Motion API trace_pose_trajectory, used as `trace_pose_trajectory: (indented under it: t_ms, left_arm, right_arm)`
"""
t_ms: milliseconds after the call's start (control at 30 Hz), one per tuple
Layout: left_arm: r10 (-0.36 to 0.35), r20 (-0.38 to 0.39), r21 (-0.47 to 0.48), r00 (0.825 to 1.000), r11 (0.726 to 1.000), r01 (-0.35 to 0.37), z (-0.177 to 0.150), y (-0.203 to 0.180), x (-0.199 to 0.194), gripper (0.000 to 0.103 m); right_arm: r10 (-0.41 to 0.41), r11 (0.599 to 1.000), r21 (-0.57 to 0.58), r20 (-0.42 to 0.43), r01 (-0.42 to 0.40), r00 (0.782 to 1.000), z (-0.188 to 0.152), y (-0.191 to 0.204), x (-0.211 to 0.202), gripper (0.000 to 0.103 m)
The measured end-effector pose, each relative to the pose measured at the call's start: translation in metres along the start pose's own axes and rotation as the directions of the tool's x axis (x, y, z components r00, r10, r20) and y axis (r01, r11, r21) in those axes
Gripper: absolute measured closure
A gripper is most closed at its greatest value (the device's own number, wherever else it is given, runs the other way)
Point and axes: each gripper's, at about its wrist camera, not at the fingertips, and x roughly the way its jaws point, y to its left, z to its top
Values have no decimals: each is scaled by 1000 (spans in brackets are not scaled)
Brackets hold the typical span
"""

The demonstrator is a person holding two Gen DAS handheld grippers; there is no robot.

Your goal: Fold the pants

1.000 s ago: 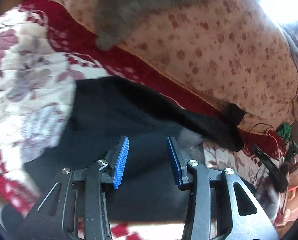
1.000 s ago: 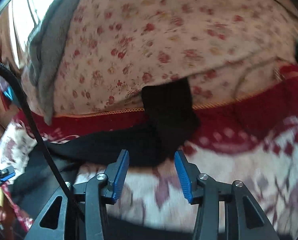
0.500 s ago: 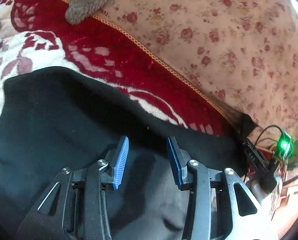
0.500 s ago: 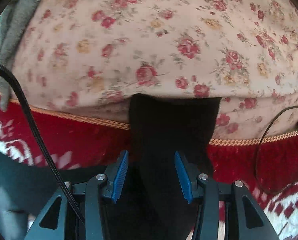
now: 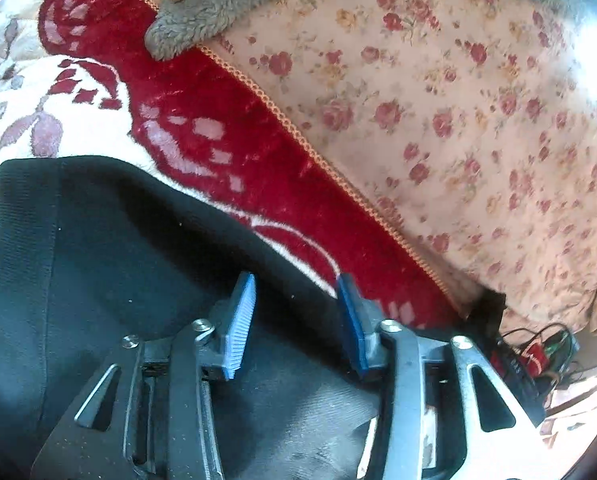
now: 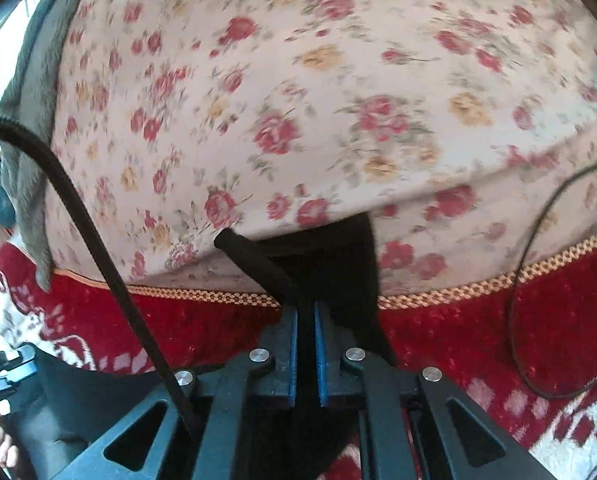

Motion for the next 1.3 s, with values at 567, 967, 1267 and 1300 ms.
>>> trace_pose_trajectory:
  t_ms: [567,967,1267,1300]
  left_arm:
    - [22,-2,87,1000,996,-22,-7,-11,18,95]
    - [-109,93,217,990,972,87,-12,-36,-69,97]
    - [-200,133,356,971,924,142,-62,-45,-135,97]
    - [-204,137,384,969,913,138,-74,-43,-142,97]
  right_arm:
    - [176,958,211,97,-193,980,-25,-44,-47,98]
    - [210,898,315,308,-307,928,-39,-78,-175,98]
    - [188,893,323,365,-313,912,-92,-94,-255,99]
    - [183,894,326,361,-308,914,-101,-96,-260,99]
